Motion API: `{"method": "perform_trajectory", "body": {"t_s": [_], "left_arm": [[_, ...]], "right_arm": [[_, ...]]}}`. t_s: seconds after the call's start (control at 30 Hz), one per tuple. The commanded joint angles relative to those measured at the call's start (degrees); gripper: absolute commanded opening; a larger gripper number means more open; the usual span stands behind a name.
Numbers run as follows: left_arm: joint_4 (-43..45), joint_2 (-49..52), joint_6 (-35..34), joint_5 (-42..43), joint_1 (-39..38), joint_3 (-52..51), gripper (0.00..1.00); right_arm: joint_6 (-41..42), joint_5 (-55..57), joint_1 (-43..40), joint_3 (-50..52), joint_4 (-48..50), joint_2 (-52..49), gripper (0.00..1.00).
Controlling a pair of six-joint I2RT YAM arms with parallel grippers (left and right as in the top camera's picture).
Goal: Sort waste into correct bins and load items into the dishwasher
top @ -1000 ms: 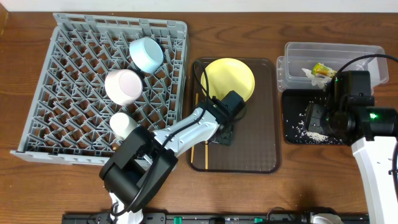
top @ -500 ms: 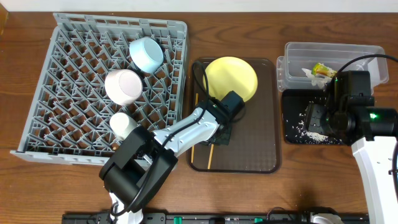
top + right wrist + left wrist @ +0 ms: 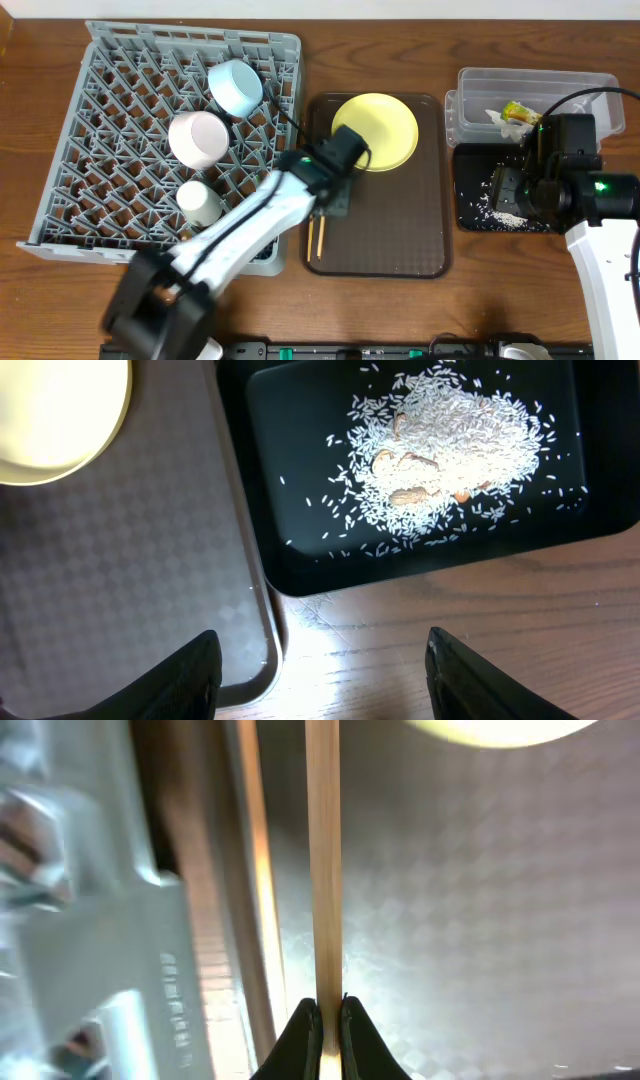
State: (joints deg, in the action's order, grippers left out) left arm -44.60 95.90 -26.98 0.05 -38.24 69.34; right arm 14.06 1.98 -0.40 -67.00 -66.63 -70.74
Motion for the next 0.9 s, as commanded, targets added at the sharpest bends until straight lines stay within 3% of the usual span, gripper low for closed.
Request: {"method": "perform_trajectory", "body": {"t_s": [0.0,0.13,0.37,0.67,0.77,0.87], "left_arm": [[0.55,-7.82,5.73,-1.03,3.15,1.46,0.06],[0.92,-11.32,7.32,-4.24,8.07,1.46,0.06],[1.29,-8.68,10.47,-1.92,16.02,1.4,0.06],[2.47,-1.53,13.07,-2.05,17.07,1.4,0.06],[2.89,-1.2,15.52,-2.23,17.07,1.44,0.13],[2.91,-2.23,17.64,-2.27,17.07,1.73,0.36]], "right_arm": [[0.04,0.55,-1.09,-0.44,-0.04,0.35,0.63],[0.04,0.55,-1.09,-0.44,-0.04,0.35,0.63],[0.07,0.52,-1.07,-0.44,-0.04,0.35,0.63],[0.07,-0.09,-1.07,-0.44,-0.04,0.35,0.63],[0.04,-0.09,-1.09,-0.44,-0.04,0.35,0.63],[0.04,-0.09,-1.07,-0.44,-0.02,0.35,0.63]]}}
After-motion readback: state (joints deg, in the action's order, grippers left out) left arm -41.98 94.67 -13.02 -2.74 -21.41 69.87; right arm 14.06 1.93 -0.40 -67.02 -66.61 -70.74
